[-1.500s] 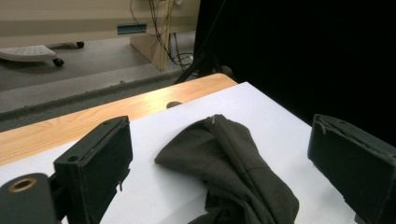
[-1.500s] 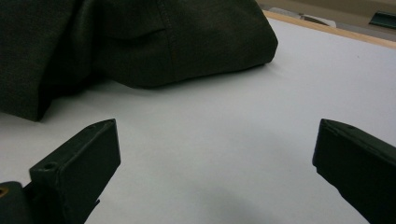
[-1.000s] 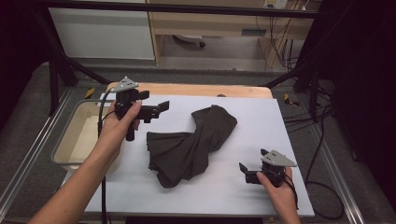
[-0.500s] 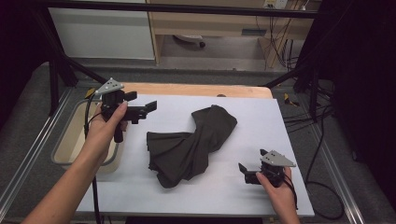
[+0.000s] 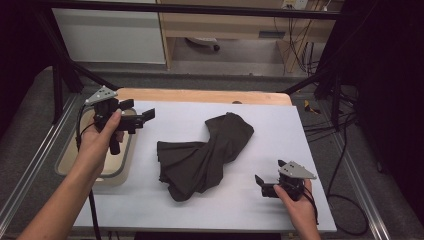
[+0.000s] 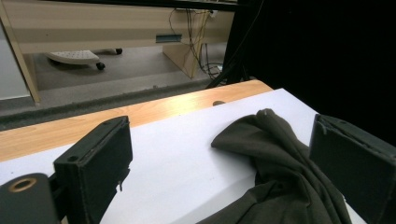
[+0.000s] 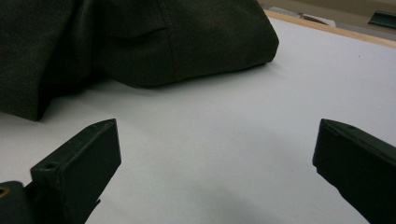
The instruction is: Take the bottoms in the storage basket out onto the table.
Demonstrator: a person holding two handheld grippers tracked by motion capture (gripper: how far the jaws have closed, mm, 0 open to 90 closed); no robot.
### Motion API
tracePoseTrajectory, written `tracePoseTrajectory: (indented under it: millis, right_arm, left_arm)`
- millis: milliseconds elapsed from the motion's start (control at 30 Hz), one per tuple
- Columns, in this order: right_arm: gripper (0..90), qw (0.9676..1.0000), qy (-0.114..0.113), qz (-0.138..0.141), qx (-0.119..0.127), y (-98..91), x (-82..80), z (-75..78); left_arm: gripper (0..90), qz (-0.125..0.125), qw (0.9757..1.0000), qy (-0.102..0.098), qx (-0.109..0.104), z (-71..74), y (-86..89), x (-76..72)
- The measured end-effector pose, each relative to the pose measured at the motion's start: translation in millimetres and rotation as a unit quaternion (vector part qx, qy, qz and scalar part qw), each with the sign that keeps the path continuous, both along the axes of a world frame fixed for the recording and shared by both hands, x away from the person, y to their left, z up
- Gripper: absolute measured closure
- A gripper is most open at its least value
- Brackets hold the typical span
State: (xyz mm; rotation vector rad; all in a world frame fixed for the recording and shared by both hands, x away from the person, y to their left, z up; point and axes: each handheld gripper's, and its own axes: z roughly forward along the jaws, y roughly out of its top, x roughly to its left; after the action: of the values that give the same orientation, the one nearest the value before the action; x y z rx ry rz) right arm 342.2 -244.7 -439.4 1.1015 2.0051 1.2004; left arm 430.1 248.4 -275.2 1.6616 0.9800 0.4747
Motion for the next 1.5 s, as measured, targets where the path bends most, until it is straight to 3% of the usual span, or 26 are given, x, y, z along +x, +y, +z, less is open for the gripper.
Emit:
tracePoseTrajectory:
  millis: [933, 1500]
  right_arm:
    - [1.6, 1.0000, 0.000, 0.002, -0.003, 1.0, 0.5, -0.7]
    - [1.8, 1.0000, 0.001, 0.000, -0.004, 1.0, -0.3, -0.6]
  left_arm:
    - [5.7, 0.029, 0.9994, 0.009, -0.014, -15.7, 42.5, -12.9]
    - [5.9, 0.030, 0.9995, 0.004, -0.012, -20.8, 55.9, -26.2]
